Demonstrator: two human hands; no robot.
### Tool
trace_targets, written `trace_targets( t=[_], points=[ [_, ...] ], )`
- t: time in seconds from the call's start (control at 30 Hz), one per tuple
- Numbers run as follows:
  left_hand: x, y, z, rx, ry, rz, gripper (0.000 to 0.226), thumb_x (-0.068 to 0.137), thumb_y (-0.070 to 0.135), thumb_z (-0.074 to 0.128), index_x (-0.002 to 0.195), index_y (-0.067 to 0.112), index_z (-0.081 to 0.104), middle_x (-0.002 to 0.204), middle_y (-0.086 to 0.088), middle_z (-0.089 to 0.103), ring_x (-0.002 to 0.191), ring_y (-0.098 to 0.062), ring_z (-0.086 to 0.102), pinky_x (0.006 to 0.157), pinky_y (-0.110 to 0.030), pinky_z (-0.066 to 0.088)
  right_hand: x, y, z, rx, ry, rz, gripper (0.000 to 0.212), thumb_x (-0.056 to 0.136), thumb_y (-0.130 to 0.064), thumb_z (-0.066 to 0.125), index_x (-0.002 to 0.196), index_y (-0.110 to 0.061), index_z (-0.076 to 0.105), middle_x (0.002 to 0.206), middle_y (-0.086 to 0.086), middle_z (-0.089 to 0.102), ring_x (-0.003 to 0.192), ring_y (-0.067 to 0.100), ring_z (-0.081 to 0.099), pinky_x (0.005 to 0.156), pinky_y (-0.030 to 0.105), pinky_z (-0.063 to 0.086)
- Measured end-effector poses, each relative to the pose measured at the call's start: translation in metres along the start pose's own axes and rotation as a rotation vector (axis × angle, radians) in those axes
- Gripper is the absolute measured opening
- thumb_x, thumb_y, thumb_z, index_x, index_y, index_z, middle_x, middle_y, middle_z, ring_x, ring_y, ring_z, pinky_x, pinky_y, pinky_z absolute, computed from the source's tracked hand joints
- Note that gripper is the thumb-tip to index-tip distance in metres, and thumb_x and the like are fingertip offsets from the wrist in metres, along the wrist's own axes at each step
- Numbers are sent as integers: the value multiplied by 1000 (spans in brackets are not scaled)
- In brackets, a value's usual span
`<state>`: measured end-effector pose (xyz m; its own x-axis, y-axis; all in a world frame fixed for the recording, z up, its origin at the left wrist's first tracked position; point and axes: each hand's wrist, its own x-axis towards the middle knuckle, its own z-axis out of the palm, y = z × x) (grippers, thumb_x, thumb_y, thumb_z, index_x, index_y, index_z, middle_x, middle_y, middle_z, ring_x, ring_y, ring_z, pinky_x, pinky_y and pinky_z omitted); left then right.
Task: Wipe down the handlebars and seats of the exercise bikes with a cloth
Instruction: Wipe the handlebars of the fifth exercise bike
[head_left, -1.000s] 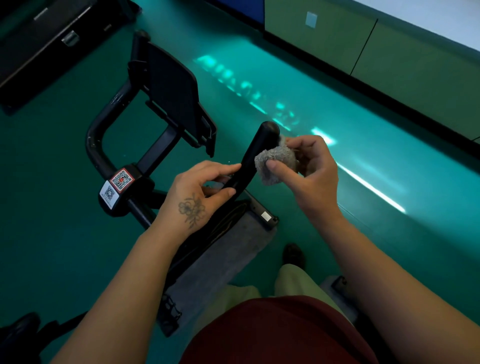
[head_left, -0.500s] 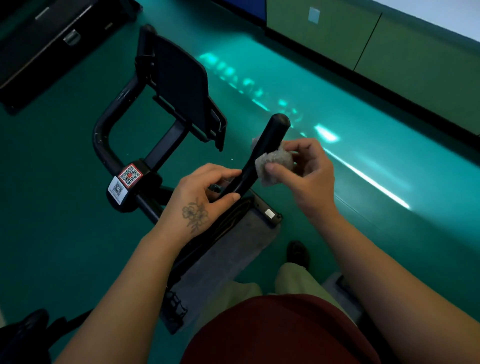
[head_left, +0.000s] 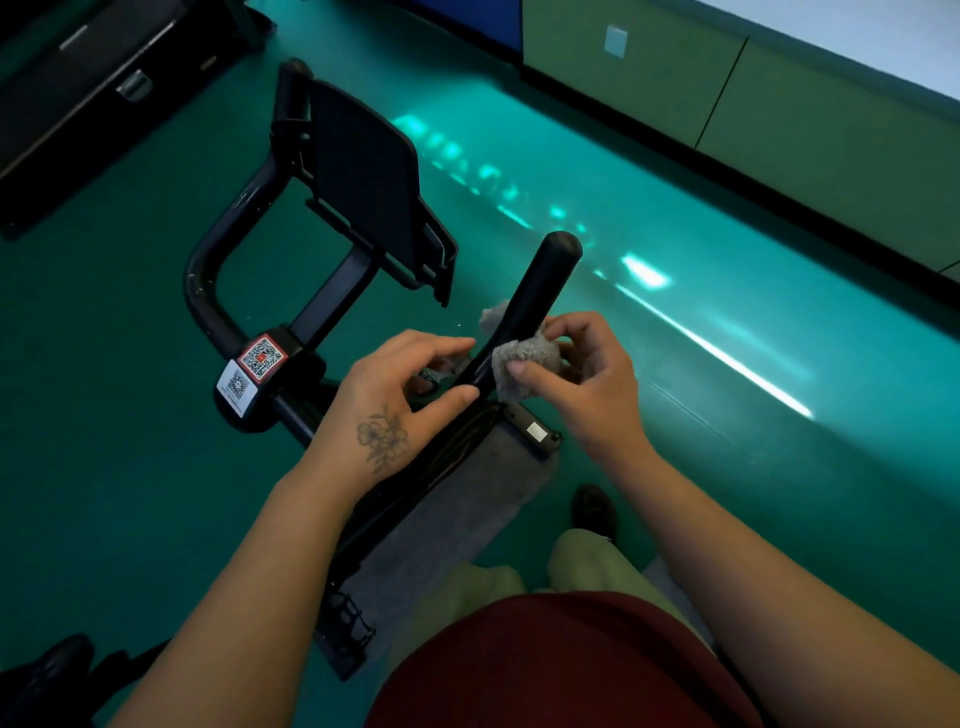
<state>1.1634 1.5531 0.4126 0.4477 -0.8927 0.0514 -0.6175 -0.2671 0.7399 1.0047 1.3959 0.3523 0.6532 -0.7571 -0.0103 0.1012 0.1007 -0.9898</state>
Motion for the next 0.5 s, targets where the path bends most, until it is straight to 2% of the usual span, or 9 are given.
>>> trace_targets(
  t=[0.07,0.17,0.23,0.3,0.4,0.5],
  points=[
    [-5,-9,-14,83,95,27,34,96,33,77,129,23,73,121,11,70,116,-12,66,94,-36,57,2,-3,-4,-16,8,1,38,77,-12,90,98,-19,59,105,-12,71,90,16,66,77,38,54],
    [-13,-32,-44,242,206,-9,32,97,36,76,125,22,74,121,8,70,118,-13,63,101,-44,53,11,-14,-12,14,53,-21,38,76,-10,88,99,-19,58,104,-10,71,87,13,64,75,31,54],
    [-18,-49,-61,355,221,-29,35,96,42,77,126,24,73,122,7,68,120,-16,58,106,-45,48,18,-21,-15,39,70,-53,39,78,-4,86,100,-19,57,106,-12,70,86,10,64,74,26,53],
    [-21,-65,-71,430,209,-10,38,94,46,76,126,25,73,124,7,67,123,-20,55,109,-49,44,22,-23,-14,51,70,-66,40,79,-1,85,100,-18,56,110,-4,68,87,12,63,75,26,53],
    [-22,-78,-74,408,201,-13,41,90,49,76,125,28,73,128,10,68,127,-20,54,113,-56,39,17,-18,-7,58,70,-53,38,80,-3,85,101,-18,56,107,-3,64,85,13,62,71,28,53],
    [-24,-83,-65,414,202,18,41,88,51,77,122,28,75,127,12,69,130,-18,56,118,-53,31,2,-4,3,19,62,-23,38,78,-9,87,100,-19,58,103,-6,64,84,14,61,71,31,52]
  ],
)
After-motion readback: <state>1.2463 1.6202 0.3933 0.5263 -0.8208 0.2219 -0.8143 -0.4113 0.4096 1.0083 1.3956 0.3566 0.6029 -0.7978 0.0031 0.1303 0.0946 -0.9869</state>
